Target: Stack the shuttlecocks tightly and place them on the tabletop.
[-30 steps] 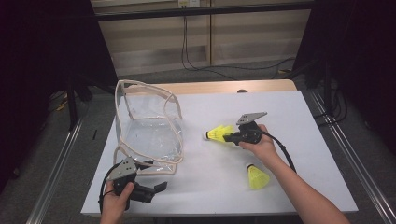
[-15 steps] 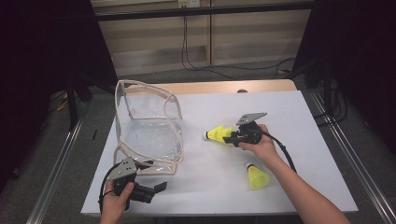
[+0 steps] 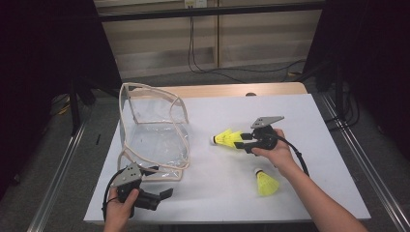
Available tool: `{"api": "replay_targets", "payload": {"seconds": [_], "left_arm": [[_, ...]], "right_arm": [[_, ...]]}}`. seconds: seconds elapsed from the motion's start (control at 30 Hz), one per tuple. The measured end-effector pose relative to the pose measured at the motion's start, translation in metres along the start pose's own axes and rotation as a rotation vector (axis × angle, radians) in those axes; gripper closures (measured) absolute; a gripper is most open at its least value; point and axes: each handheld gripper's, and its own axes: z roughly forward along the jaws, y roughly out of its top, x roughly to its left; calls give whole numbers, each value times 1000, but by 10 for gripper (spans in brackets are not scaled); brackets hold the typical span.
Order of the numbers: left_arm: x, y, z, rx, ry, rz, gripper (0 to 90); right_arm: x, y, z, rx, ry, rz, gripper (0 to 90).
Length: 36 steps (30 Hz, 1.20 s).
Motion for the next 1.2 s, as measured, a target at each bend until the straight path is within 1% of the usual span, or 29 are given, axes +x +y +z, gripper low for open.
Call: {"api": "replay_targets", "payload": {"seconds": [0.03, 0.13, 0.3, 0.4, 0.47, 0.53, 0.6, 0.73, 0.83, 1.0, 1.13, 1.2], "left_arm": [[0, 0, 0, 1, 1, 1, 36], [0, 0, 0, 1, 1, 1, 36], [0, 0, 0, 2, 2, 2, 35], [-1, 0, 0, 1, 2, 2, 36], [-1, 0, 0, 1, 2, 1, 36], [-1, 0, 0, 1, 3, 2, 36], [-1, 0, 0, 1, 3, 2, 36], [-1, 0, 0, 1, 3, 2, 36], [-1, 0, 0, 1, 3, 1, 36], [-1, 0, 0, 1, 3, 1, 35], [-1, 0, 0, -1, 1, 0, 35], [-1, 0, 0, 0, 3, 0, 35]], "right_arm": [[0, 0, -2, -3, 1, 3, 505], [1, 0, -8, -4, -9, -3, 462], [3, -2, -16, -10, -3, -7, 417], [4, -3, -21, -14, -8, -11, 392], [4, -4, -24, -20, -4, 0, 366], [4, -5, -27, -28, -2, 5, 360], [4, -7, -29, -32, -15, -5, 348], [4, -9, -34, -32, -13, 8, 321], [5, -10, -38, -33, -16, 4, 297], [6, -15, -43, -35, -11, 11, 268], [6, -18, -48, -49, -9, 15, 251], [6, -19, -50, -47, -17, 10, 228]]}}
